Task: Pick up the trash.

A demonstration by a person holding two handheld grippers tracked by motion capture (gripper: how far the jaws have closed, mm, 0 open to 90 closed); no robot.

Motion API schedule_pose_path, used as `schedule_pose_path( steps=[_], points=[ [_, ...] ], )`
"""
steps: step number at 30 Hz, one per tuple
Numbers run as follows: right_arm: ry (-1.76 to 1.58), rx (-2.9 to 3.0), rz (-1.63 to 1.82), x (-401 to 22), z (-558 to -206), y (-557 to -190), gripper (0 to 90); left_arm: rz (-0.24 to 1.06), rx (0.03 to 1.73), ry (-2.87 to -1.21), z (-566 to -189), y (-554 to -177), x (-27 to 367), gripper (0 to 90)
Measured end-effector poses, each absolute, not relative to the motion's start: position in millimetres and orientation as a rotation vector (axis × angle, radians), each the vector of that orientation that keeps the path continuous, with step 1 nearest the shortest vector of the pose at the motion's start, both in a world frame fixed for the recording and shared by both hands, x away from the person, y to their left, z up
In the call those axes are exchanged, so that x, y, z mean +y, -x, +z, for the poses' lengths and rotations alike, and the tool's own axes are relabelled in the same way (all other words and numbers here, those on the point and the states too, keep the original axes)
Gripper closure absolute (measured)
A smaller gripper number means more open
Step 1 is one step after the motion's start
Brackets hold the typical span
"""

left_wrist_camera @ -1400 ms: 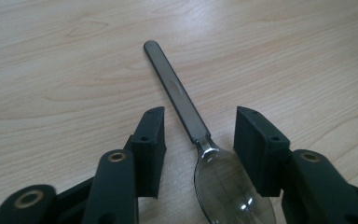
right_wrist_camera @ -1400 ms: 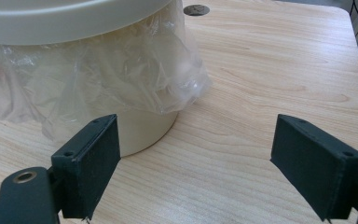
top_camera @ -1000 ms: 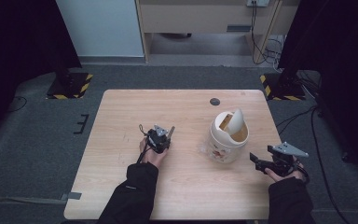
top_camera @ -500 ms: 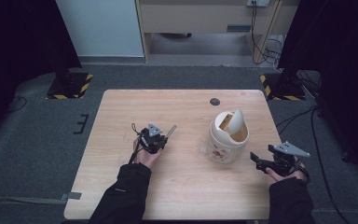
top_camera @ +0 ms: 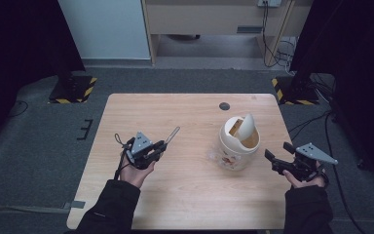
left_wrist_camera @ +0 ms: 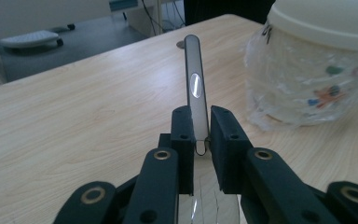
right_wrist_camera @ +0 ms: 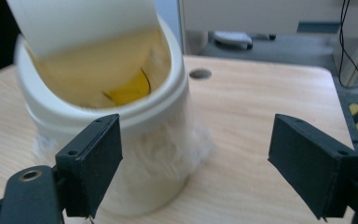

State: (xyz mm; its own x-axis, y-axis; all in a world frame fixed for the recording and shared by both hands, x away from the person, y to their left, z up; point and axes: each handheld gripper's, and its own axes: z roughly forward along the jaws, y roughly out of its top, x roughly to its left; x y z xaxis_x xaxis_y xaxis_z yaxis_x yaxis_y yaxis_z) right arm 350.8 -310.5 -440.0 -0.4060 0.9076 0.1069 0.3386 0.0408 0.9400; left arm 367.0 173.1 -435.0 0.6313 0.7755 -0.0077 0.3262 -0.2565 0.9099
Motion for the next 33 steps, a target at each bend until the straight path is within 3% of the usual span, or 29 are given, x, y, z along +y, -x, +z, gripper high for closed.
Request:
schedule_pose_path(
  steps=[27, 33],
  points=[
    [-1.078, 1.722, 1.654, -266.0, -373.8, -345.3, 28.4, 0.605, 0.666, -1.688, -392.4, -325.6, 147.9, 79.6],
    [-1.073, 1.745, 1.664, -253.2, -364.1, -345.7, 34.5, 0.594, 0.633, -1.683, -390.1, -320.5, 140.8, 79.6]
  ],
)
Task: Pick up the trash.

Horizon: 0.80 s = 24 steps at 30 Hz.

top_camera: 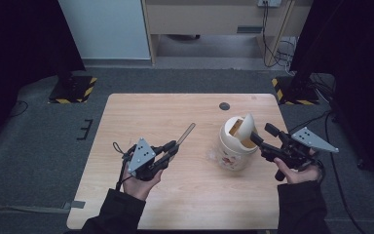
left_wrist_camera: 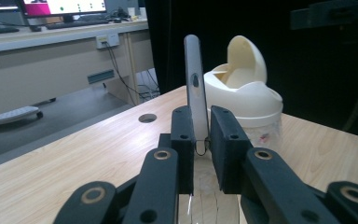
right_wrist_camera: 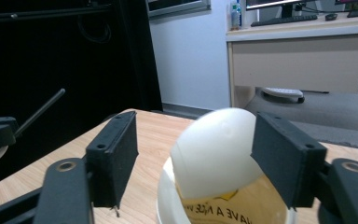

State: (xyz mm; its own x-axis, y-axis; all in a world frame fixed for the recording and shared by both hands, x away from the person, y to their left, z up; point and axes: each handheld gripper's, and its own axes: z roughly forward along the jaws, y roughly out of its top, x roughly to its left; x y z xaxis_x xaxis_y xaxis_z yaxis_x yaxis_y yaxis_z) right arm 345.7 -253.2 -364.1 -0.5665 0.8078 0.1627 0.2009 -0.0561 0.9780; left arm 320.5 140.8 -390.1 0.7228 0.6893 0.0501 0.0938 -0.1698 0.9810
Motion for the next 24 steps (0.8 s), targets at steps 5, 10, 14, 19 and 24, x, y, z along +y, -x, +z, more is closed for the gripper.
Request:
schedule_pose_path(
  steps=[5, 10, 14, 19, 24],
  points=[
    [-1.09, 1.754, 1.712, -244.1, -362.5, -346.3, 35.8, 0.58, 0.605, -1.689, -391.4, -317.2, 130.3, 79.6],
    [-1.078, 1.755, 1.776, -235.9, -363.5, -344.6, 39.0, 0.578, 0.564, -1.682, -390.6, -314.3, 114.4, 79.6],
    [-1.037, 1.789, 1.802, -228.3, -361.7, -342.6, 44.4, 0.583, 0.528, -1.675, -389.7, -311.8, 100.6, 79.6],
    [-1.022, 1.818, 1.862, -221.0, -361.9, -341.9, 47.4, 0.578, 0.484, -1.676, -388.7, -307.3, 82.8, 79.6],
    [-1.015, 1.836, 1.914, -216.8, -363.2, -341.4, 50.6, 0.578, 0.459, -1.678, -387.4, -305.6, 73.0, 79.6]
  ],
)
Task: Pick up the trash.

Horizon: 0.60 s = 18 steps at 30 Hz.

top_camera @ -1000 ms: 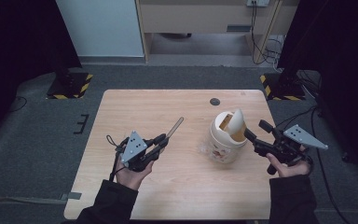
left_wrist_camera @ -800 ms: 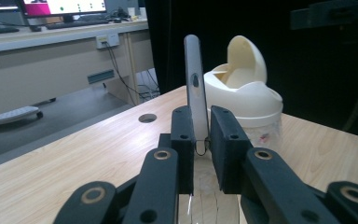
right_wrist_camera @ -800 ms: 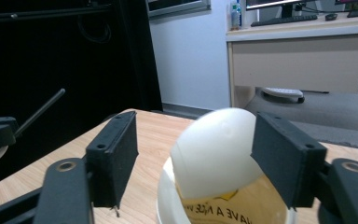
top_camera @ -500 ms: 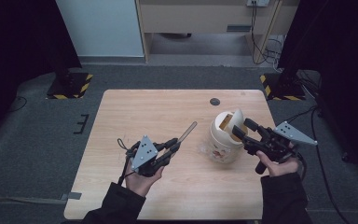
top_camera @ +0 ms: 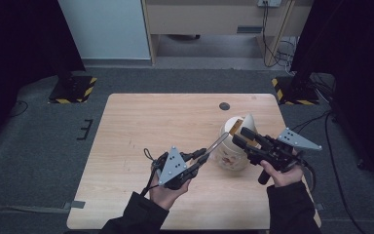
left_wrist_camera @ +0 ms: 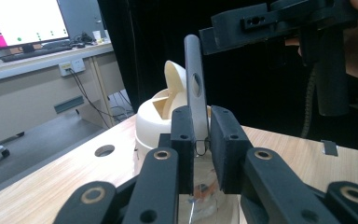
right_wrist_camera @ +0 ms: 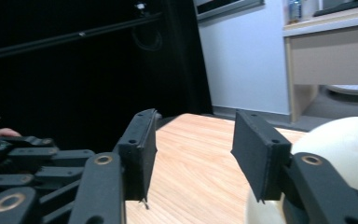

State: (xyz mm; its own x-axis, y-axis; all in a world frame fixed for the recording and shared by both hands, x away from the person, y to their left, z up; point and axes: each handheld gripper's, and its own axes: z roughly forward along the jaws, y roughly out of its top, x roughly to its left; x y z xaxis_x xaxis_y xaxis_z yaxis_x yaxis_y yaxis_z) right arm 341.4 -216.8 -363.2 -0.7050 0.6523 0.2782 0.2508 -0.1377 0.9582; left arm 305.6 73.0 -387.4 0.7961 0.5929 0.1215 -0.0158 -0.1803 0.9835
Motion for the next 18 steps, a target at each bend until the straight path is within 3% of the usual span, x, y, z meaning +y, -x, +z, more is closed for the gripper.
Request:
schedule_pose_path(
  steps=[9, 18],
  points=[
    [-1.016, 1.864, 1.989, -209.3, -365.9, -342.1, 51.4, 0.568, 0.439, -1.676, -388.6, -305.4, 63.9, 79.6],
    [-1.022, 1.943, 2.013, -202.4, -371.0, -342.0, 70.6, 0.558, 0.436, -1.694, -391.1, -306.2, 58.9, 79.6]
  ],
)
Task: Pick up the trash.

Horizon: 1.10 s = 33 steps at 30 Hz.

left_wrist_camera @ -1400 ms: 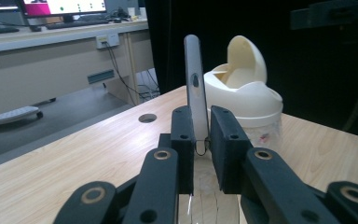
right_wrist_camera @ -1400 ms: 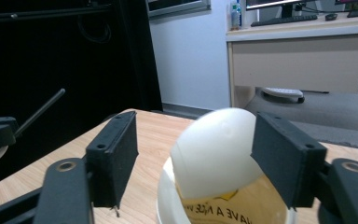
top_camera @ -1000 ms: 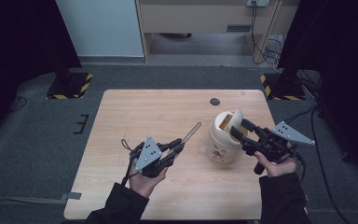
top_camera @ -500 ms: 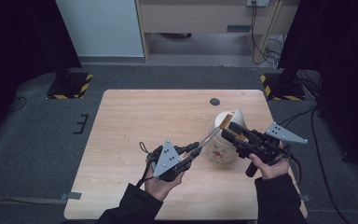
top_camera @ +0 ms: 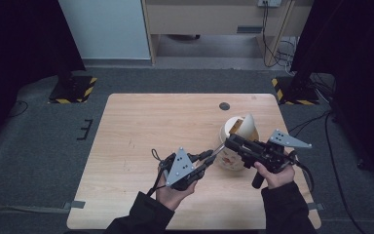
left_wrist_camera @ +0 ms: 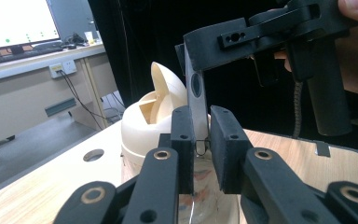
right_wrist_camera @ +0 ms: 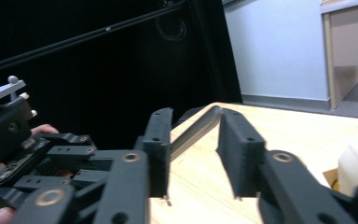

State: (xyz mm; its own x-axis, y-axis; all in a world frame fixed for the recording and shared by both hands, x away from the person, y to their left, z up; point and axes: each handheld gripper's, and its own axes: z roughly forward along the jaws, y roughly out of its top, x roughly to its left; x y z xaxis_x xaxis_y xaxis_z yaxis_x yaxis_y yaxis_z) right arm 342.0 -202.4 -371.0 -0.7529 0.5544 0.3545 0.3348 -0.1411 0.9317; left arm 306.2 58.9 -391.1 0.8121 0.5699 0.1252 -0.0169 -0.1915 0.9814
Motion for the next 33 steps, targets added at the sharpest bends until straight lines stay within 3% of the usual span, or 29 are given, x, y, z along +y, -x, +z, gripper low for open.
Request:
schedule_pose_path(
  steps=[4, 5, 6, 13, 20, 28, 30, 33],
  points=[
    [-1.024, 1.949, 2.084, -202.1, -371.6, -341.9, 81.1, 0.549, 0.441, -1.714, -395.3, -308.1, 57.1, 79.7],
    [-1.017, 1.952, 2.096, -202.3, -371.5, -341.7, 85.7, 0.535, 0.447, -1.718, -396.2, -308.7, 56.9, 86.8],
    [-1.007, 1.958, 2.074, -202.4, -371.3, -341.1, 87.1, 0.528, 0.451, -1.721, -397.2, -309.4, 56.8, 85.1],
    [-0.979, 1.957, 1.993, -207.3, -370.6, -342.1, 87.3, 0.513, 0.483, -1.762, -402.8, -311.7, 66.7, 80.0],
    [-0.978, 1.884, 1.969, -222.5, -361.6, -341.0, 87.2, 0.538, 0.559, -1.831, -411.4, -313.2, 104.4, 73.4],
    [-0.977, 1.815, 1.943, -239.8, -351.1, -339.3, 87.2, 0.521, 0.725, -1.924, -438.5, -320.4, 164.6, 60.2],
    [-0.977, 1.799, 1.939, -242.7, -349.4, -339.5, 87.3, 0.495, 0.751, -1.952, -447.5, -322.6, 179.2, 52.0],
    [-0.981, 1.788, 1.927, -245.9, -347.3, -340.5, 87.3, 0.492, 0.812, -1.977, -459.4, -322.2, 199.0, 46.5]
  ],
)
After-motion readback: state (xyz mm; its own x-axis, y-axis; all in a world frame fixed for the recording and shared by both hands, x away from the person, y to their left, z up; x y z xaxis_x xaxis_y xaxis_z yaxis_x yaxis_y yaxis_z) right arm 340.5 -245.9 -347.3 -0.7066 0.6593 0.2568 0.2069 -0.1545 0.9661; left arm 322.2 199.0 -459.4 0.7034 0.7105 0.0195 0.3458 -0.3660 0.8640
